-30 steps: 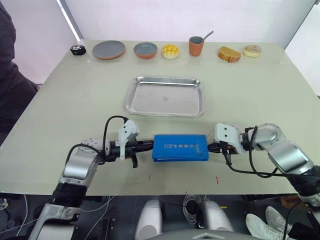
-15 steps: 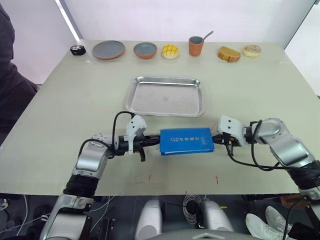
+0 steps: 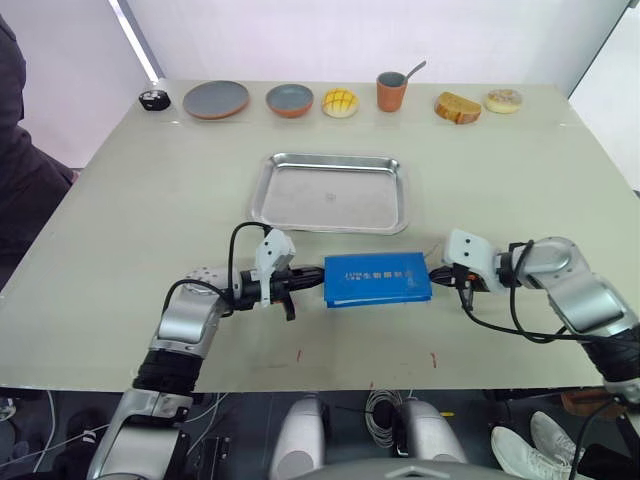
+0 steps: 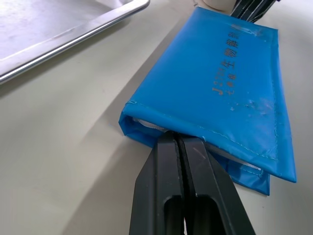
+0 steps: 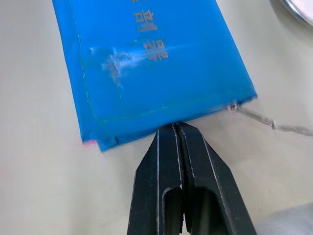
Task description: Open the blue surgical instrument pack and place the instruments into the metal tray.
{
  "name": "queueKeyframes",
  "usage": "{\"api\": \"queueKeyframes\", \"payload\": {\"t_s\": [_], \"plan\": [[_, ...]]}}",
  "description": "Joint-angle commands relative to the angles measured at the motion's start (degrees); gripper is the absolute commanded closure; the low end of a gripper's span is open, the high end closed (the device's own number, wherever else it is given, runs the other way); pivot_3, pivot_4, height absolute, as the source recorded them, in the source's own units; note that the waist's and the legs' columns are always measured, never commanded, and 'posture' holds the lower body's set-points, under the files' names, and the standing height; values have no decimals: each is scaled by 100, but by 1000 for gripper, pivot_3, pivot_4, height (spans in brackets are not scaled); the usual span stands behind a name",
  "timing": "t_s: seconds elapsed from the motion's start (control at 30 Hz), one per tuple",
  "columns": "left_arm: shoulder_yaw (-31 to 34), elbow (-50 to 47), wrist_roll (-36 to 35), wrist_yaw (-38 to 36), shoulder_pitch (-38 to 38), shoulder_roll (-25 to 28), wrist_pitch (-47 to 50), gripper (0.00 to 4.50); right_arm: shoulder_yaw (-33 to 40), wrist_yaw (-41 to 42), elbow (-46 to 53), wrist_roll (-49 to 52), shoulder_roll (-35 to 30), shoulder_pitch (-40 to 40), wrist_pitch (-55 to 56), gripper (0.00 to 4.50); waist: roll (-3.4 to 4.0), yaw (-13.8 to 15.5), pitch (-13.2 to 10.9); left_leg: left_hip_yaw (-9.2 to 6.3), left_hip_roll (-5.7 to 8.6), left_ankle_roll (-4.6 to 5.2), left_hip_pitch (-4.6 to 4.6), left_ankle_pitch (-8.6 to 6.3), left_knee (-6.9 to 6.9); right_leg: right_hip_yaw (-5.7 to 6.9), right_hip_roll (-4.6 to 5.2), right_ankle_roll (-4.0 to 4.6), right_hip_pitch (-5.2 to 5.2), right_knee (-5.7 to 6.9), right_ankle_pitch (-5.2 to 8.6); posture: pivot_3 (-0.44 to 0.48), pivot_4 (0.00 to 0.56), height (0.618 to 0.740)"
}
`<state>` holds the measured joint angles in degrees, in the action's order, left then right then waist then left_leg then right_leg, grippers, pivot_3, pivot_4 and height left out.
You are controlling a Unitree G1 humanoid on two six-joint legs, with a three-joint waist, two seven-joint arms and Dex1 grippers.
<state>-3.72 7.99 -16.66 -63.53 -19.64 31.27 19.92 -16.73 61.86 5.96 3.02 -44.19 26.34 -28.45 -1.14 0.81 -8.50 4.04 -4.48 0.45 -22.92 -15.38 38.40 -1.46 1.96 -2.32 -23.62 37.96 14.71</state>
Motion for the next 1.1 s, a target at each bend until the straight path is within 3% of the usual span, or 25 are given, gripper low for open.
{"api": "queueKeyframes", "payload": {"t_s": [0.03, 0.33, 0.5, 0.57, 0.6, 0.63, 0.7, 0.83, 0.9, 1.1], "plan": [[433, -269, -310, 5, 177, 169, -47, 4409, 648, -63, 328, 337, -154, -238, 23, 4463, 0, -5, 0, 0, 0, 0, 0, 0, 0, 0, 0, 0, -1, 0, 0, 0, 150, 740], [1215, -925, -1072, 72, 743, 191, -118, 4409, 1957, 76, 941, 1508, 16, -1274, 816, 4463, -1, -1, -1, 0, -1, 0, -1, 0, -4, -1, 0, 0, -1, -3, 0, 0, 150, 740], [1650, -1394, -1762, -322, 1197, 564, 268, 4409, 3006, 140, 1576, 2615, -3, -2116, 418, 4463, 0, -1, -2, -3, -1, 0, 2, 0, -4, -1, 0, 0, 0, 0, 0, 0, 150, 740], [1875, -1485, -1991, -471, 1420, 762, 373, 4500, 3517, 189, 1726, 2858, -128, -2576, 329, 3922, 0, -2, -2, -1, -2, 0, 1, 0, -8, -2, 0, -1, 0, -4, 1, 0, 150, 740], [1970, -1504, -2076, -528, 1514, 848, 410, 3933, 3730, 222, 1777, 2914, -197, -2793, 339, 3478, 0, -3, -2, -1, -2, 0, 1, 0, -7, -1, 1, -1, 0, -3, 1, 0, 150, 740], [2109, -1458, -2147, -596, 1620, 956, 452, 3772, 4054, 284, 1803, 3030, -250, -3066, 311, 3146, 0, -3, -2, -1, -2, 0, 2, 0, -7, -1, 1, -1, 1, -4, 1, 0, 150, 740], [2283, -1360, -2221, -694, 1771, 1119, 492, 2892, 4457, 371, 1801, 3169, -328, -3413, 297, 2285, -1, 4, -2, -2, -2, 0, 5, 0, -6, 1, 2, -1, 4, -2, 2, 0, 150, 740], [2579, -1109, -2282, -922, 2046, 1421, 489, 852, 5101, 602, 1678, 3266, -485, -4035, 369, 83, -1, -15, -2, -2, -2, 0, 10, 0, -8, -1, 1, -1, 5, -3, 2, 0, 150, 740], [2668, -1091, -2330, -963, 2130, 1502, 536, 93, 5340, 696, 1636, 3273, -563, -4229, 384, 0, 0, -12, -2, -2, -2, 0, 11, -1, -9, -1, -1, 0, 5, -2, 3, 0, 150, 740], [2672, -1175, -2382, -939, 2151, 1539, 673, 93, 5304, 647, 1701, 3311, -658, -4247, 340, 0, -1, -11, -3, -2, -2, 0, 11, -1, -9, -2, 0, 0, 5, -3, 3, 0, 150, 740]]}}
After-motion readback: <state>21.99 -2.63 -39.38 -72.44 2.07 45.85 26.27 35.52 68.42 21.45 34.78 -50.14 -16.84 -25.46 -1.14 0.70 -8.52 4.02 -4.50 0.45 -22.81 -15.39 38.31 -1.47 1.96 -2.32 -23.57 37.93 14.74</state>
